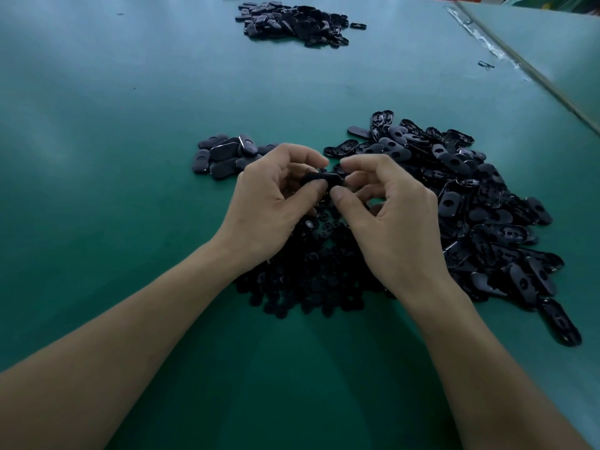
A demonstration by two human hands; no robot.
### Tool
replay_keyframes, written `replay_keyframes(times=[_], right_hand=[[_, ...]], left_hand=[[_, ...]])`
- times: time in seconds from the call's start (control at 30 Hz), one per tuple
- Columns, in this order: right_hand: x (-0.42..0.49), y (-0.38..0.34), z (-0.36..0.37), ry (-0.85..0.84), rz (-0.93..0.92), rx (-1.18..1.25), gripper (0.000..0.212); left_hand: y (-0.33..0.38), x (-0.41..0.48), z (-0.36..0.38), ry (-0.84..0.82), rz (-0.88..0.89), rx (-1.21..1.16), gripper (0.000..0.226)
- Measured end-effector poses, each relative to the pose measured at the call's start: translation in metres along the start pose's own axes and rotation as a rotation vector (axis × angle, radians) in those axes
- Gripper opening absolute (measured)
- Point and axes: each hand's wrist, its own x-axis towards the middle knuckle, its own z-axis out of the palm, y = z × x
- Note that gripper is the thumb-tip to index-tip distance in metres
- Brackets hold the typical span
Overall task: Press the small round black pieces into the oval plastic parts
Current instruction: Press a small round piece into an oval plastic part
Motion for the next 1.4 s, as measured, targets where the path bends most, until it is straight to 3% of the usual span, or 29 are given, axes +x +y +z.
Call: replay_keyframes(times=[0.57,1.4], right_hand=[[0.0048,0.01,-0.0043,-0.037,0.076,0.225,0.015],[0.0039,0.002,-0.0063,-0.061,0.052,0.167,0.015]], left_hand=[[0.0011,-0.0009,-0.0011,-0.033,-0.012,-0.08,0.024],[0.0012,-0.0013,-0.0019,0.016,-0.053,-0.129,0.025]])
